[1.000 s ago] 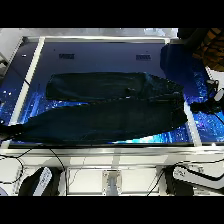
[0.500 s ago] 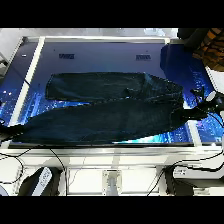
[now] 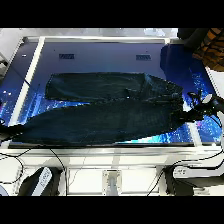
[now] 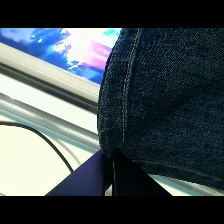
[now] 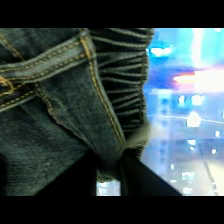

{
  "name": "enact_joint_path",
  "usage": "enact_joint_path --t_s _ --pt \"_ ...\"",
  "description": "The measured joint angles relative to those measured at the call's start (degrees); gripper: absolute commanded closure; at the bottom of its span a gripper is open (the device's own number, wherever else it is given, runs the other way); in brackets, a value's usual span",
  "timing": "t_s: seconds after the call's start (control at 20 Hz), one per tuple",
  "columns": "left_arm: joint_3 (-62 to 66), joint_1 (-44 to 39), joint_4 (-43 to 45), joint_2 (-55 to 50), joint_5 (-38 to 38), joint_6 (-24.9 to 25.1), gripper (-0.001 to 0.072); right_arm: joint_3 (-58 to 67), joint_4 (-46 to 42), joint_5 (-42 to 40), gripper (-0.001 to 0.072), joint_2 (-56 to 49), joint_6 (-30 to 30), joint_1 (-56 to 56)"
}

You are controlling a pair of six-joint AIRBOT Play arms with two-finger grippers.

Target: Fold the clothes and pants, and hang the long-sleeved shirts on hangers.

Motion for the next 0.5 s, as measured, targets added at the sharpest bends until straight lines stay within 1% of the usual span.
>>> enact_joint_path --t_s 0.15,0.2,0.35,0.5 --pt "0.02 -0.15 -0.83 0.00 -0.04 0.00 0.0688 0.48 -1.40 0.63 0.0692 0.11 1.36 0.02" --pt "0.09 -0.46 -1.01 0.00 -0.24 0.00 0.0689 1.22 -3.61 1.84 0.0693 0.39 2.45 0.02" --pt "1.42 -3.48 -0.61 0.00 -3.78 1.20 0.0689 5.42 -8.92 9.01 0.0692 2.99 7.61 -0.55" --pt "4.70 -7.41 0.42 0.00 -8.63 2.19 0.0689 11.08 -13.77 16.02 0.0693 7.37 10.97 -3.67"
